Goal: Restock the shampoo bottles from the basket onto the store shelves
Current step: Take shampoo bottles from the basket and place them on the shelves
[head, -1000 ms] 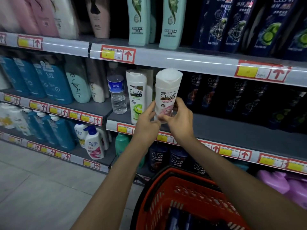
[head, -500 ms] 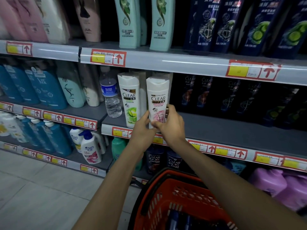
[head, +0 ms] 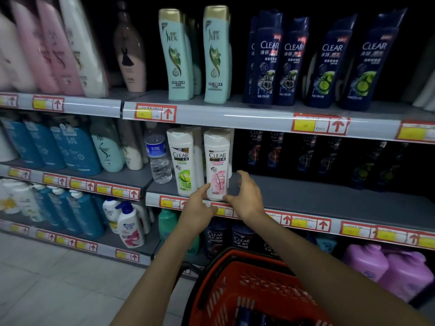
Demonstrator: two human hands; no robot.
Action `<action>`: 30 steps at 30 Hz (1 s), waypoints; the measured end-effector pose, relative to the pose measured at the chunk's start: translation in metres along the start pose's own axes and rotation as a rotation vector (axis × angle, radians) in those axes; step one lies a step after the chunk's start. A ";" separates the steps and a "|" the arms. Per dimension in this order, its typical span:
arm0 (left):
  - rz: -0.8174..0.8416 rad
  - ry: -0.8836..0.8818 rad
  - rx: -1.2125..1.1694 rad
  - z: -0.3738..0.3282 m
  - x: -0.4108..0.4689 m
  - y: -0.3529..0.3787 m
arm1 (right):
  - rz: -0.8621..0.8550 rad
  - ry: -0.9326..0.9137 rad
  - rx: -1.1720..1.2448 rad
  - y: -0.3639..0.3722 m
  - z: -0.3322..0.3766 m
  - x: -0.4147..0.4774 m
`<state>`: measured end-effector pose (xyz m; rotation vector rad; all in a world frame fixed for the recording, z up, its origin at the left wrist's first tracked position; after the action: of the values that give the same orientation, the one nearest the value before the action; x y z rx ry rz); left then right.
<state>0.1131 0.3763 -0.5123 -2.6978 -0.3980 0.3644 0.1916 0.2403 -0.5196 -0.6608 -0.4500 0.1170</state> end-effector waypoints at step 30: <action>0.323 0.131 1.034 0.124 -0.135 0.145 | 1.085 -0.037 -0.660 -0.132 -0.115 -0.264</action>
<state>-0.0173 0.2460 -0.6560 -1.7344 0.2349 0.3458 0.0003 0.0061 -0.6150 -1.5066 -0.1084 1.0394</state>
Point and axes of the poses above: each hand's wrist, its own x-axis towards the middle knuckle, its own y-axis out of the palm, z = x × y, the point moved 1 cm from there along x, towards the middle knuckle, and after that the axes turned 12 degrees about -y, right-handed, at the moved point
